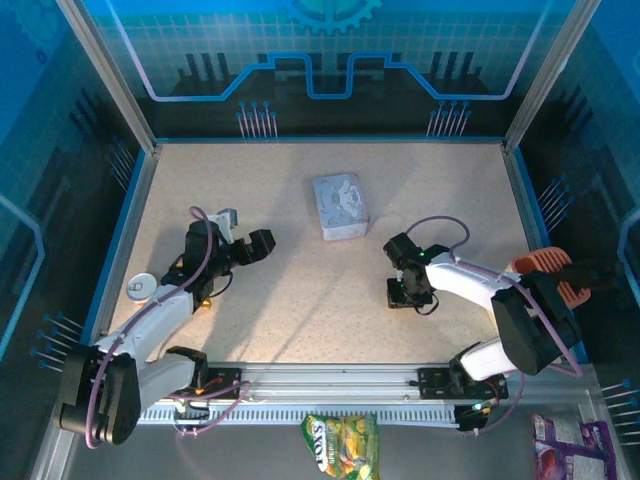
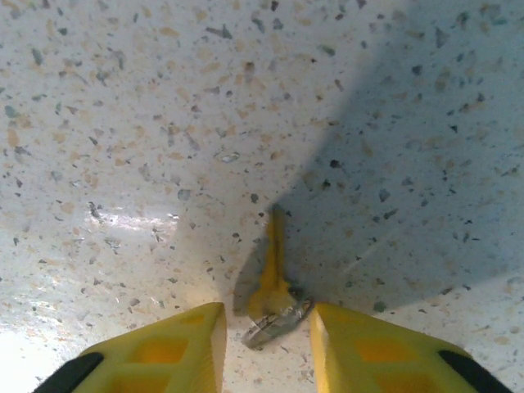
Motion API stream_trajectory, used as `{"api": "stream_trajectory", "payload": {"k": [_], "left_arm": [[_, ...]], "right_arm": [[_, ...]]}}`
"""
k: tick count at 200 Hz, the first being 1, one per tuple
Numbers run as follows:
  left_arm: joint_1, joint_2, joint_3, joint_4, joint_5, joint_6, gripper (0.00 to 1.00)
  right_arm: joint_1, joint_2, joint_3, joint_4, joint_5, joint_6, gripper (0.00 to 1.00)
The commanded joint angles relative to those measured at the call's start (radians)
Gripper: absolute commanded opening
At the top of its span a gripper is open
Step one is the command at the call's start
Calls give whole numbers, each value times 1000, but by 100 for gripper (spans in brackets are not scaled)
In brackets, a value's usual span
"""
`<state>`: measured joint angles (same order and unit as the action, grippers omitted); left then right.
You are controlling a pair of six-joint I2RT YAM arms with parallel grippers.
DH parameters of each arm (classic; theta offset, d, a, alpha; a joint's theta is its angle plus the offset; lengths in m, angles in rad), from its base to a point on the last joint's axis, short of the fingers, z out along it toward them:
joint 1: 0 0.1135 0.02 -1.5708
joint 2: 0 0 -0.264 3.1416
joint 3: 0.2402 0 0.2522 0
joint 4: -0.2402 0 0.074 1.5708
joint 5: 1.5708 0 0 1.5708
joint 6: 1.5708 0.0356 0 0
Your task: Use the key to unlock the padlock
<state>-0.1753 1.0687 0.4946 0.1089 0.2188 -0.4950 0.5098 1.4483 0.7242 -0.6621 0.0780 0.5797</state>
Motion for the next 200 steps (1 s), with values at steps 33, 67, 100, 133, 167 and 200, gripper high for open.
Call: {"api": "stream_trajectory", "payload": {"k": [33,67,100,133,167,200], "left_arm": [[-7,-11,-8,-18,10,21,98],[-9,-11,-10,-20,11,21,98],[-12,-9,-10,-21,10,21,98],[-16,-11,-8,-24,13,22,98],[-21,-9,-7,-22,23,22,97],[-33,-9,-5,-10,55,22,96]], "right_arm": [[-20,-18,9,-13,17,-15,23],[-28,-40,-2,-1,10,-21,16],[-33,-79,-12,15,9,-35,5],[-40,-108,-23,33,8,-52,0],[-51,-147,-44,69,-8,-64,0],[-59,-161,-51,77,-23,-72,0]]}}
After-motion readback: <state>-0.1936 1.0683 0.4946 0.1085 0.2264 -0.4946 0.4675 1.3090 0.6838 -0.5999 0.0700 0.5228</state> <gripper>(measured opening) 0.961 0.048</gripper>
